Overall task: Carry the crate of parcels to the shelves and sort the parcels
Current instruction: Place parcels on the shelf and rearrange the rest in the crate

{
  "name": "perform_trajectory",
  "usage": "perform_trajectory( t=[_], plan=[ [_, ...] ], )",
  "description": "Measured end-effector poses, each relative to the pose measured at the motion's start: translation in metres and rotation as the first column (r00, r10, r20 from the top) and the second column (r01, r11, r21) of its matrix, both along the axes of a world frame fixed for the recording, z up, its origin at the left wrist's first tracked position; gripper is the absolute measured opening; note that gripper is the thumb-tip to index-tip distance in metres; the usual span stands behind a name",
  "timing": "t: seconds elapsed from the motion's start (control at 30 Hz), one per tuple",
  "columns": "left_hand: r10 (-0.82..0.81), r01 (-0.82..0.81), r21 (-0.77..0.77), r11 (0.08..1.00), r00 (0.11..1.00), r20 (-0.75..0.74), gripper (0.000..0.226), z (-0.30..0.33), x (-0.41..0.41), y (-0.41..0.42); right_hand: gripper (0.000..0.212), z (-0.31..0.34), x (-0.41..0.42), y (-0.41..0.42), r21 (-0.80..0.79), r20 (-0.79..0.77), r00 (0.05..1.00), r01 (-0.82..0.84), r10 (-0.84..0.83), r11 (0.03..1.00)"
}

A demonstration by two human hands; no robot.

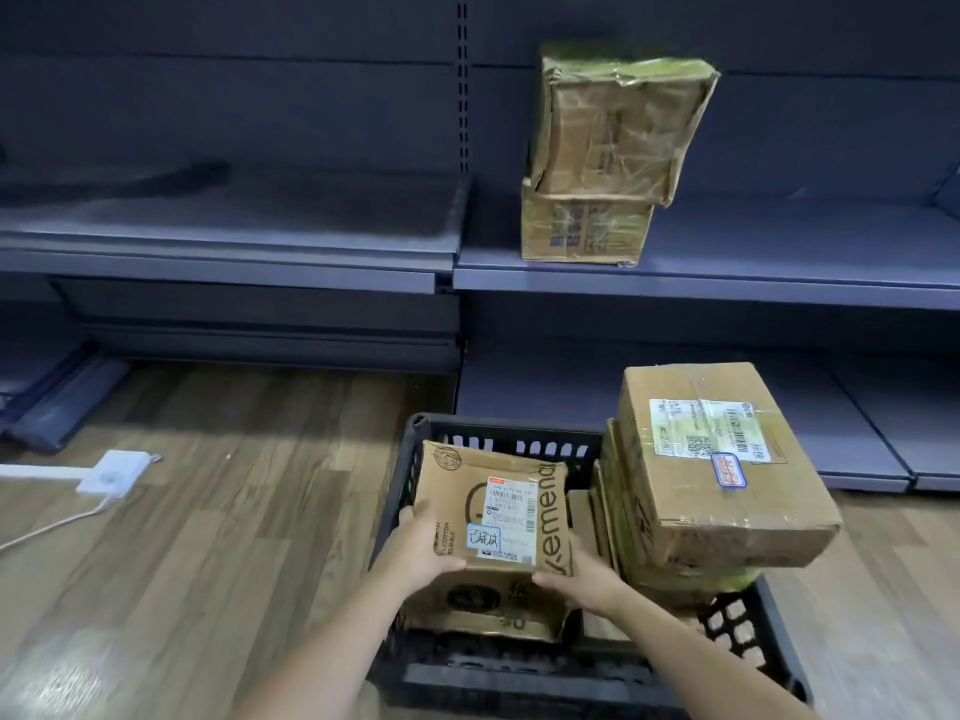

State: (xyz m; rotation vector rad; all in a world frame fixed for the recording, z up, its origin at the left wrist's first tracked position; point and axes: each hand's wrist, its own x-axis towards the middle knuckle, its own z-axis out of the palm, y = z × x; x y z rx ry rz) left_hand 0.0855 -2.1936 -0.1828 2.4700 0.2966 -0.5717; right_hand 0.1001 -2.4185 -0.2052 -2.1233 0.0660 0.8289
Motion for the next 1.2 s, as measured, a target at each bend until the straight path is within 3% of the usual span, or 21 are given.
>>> perform_trajectory(
  t=[0.3,0.43,0.53,0.6,0.67,0.77,0.9,1.07,1.2],
  plan=[
    [-0.072,0.077,0.051,0.996,0.993,-0.099,0.083,-0.057,0.024,-0.005,0.065,-0.057,0.024,0.004,-0.083,0.051,0.995,0.085,-0.081,0.993],
    [-0.084,0.097,0.147,0.984,0.993,-0.087,0.079,-0.086,0.027,-0.005,0.073,-0.079,0.025,0.007,-0.110,0.053,0.992,0.116,-0.110,0.987],
    [-0.125,0.142,0.218,0.965,0.988,-0.090,0.063,-0.098,0.024,-0.004,0.072,-0.088,0.022,0.010,-0.206,0.078,0.997,0.029,-0.014,0.978],
    [-0.125,0.134,0.255,0.958,0.991,-0.048,0.068,-0.100,0.025,-0.005,0.071,-0.085,0.024,0.012,-0.340,0.133,0.987,-0.040,0.090,0.940],
    [-0.191,0.203,0.347,0.916,0.979,-0.071,0.076,-0.095,0.027,-0.006,0.080,-0.081,0.022,0.015,-0.457,0.153,0.970,-0.099,0.188,0.884],
    [-0.289,0.331,0.442,0.834,0.944,-0.161,0.061,-0.090,0.029,-0.010,0.087,-0.072,0.019,0.021,-0.530,0.120,0.962,-0.147,0.245,0.835],
    [-0.325,0.367,0.410,0.835,0.930,-0.171,0.043,-0.068,0.026,-0.017,0.076,-0.048,0.021,0.034,-0.529,0.167,0.947,-0.150,0.276,0.835],
    [-0.184,0.179,0.261,0.949,0.983,-0.005,0.029,-0.007,0.030,-0.027,0.053,0.012,0.017,0.046,-0.438,0.347,0.912,-0.049,0.219,0.898],
    [-0.134,0.109,0.140,0.984,0.975,0.180,0.035,0.053,0.029,-0.050,0.046,0.079,0.007,0.046,-0.363,0.572,0.791,0.005,0.219,0.932]
  ],
)
